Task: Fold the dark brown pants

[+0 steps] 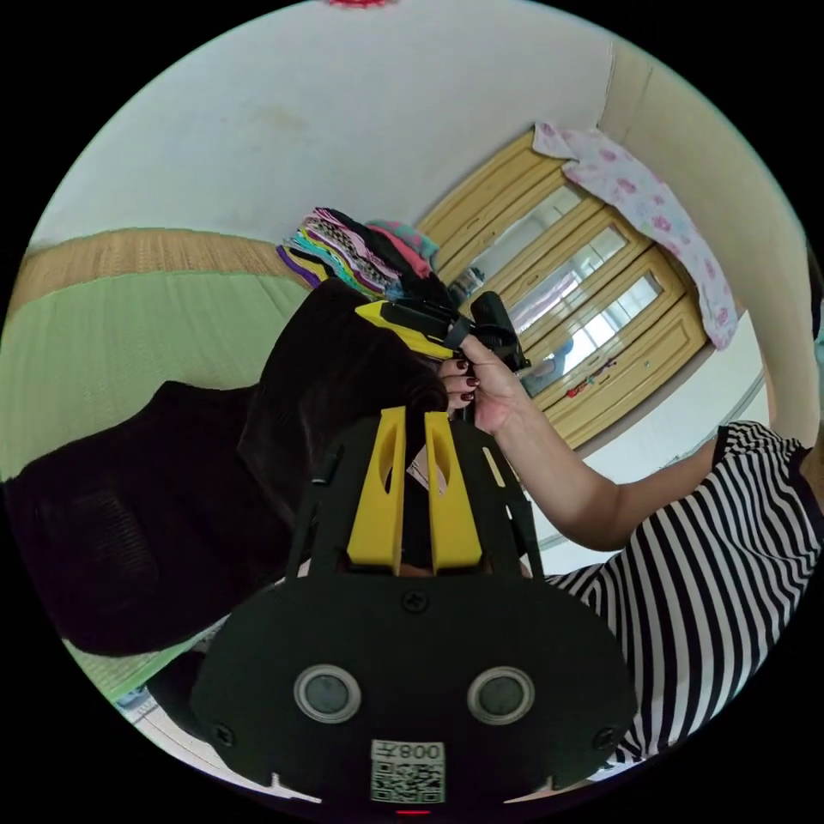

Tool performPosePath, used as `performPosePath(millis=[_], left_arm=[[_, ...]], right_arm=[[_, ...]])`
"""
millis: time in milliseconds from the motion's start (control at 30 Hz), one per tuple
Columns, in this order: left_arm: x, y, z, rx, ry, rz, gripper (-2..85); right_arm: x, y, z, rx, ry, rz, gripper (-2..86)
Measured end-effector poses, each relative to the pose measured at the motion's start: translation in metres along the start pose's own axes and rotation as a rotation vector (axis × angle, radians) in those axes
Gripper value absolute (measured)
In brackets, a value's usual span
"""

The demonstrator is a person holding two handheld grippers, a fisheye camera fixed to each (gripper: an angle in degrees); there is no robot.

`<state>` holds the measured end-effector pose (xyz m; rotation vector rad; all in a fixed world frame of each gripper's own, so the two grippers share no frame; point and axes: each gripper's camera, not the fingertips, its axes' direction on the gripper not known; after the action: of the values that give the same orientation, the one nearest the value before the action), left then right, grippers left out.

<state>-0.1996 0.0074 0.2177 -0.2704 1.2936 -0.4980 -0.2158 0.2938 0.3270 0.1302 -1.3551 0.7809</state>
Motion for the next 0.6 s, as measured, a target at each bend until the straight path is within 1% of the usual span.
performPosePath(millis=[133,267,433,600], left_arm=[[-0.040,0.031,-0.073,0.078,-0.014,-0.082,2.6],[-0.082,0.064,-0.142,0.162,-0.021,-0.179,2.5],[-0.125,0.102,-0.211,0.233,-0.043,-0.271,2.7],[-0.167,0.138,-0.271,0.321,-0.025,-0.374,2.7]], right_arm=[[-0.065,-0.027,0.062,-0.046,0.020,-0.026,3.6],[-0.134,-0.056,0.142,-0.115,0.042,-0.049,3.7],[-0.206,-0.084,0.232,-0.203,0.089,-0.074,3.9],[-0.275,-0.110,0.322,-0.290,0.132,-0.086,4.3]])
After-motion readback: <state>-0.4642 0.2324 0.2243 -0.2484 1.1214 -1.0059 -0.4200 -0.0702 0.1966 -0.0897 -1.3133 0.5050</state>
